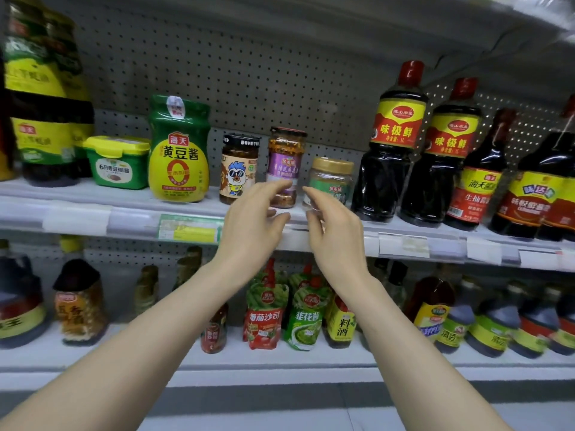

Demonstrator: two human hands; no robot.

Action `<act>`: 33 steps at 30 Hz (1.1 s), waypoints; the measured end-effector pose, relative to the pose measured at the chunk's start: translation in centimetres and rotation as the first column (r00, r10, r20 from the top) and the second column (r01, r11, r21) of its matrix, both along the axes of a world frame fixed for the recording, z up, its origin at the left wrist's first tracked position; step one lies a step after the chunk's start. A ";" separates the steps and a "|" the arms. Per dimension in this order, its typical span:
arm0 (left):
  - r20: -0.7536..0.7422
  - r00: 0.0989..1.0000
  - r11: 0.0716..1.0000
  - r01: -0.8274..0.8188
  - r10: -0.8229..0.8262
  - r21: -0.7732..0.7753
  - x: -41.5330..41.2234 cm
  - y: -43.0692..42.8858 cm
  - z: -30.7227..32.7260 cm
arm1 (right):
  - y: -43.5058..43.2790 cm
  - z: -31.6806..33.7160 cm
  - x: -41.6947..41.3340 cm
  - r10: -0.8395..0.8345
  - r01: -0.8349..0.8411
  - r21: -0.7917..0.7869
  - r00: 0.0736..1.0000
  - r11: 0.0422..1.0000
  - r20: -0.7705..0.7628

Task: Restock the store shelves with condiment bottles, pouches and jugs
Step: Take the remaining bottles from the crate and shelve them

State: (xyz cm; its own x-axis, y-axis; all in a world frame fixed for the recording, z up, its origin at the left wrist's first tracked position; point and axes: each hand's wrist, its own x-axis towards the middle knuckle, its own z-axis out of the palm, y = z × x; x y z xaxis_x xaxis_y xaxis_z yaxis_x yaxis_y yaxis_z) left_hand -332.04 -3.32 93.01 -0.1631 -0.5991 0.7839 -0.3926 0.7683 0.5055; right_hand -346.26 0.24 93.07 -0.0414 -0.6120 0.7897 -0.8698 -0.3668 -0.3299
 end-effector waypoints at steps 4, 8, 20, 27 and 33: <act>-0.093 0.995 0.999 -0.031 0.029 -0.019 -1.2 2.1 -1.4 | 1.9 -1.7 -2.1 0.066 -0.069 -0.083 0.997 0.994 -0.037; -0.135 0.987 0.996 -0.082 0.088 0.046 -3.6 4.7 -5.2 | 3.9 -5.1 -5.2 0.115 -0.121 -0.100 0.992 0.988 -0.058; -0.010 0.979 0.865 -0.174 0.202 0.471 -7.6 12.9 -24.1 | 10.4 -24.6 -10.1 0.257 -0.265 0.320 0.964 0.910 0.068; 0.086 0.976 0.746 -0.207 0.198 0.633 -6.4 16.0 -34.3 | 13.8 -34.4 -9.7 0.209 -0.267 0.520 0.963 0.812 0.168; 0.153 0.975 0.606 -0.220 0.161 0.764 -5.1 18.0 -43.1 | 16.6 -42.4 -8.6 0.106 -0.248 0.673 0.964 0.697 0.245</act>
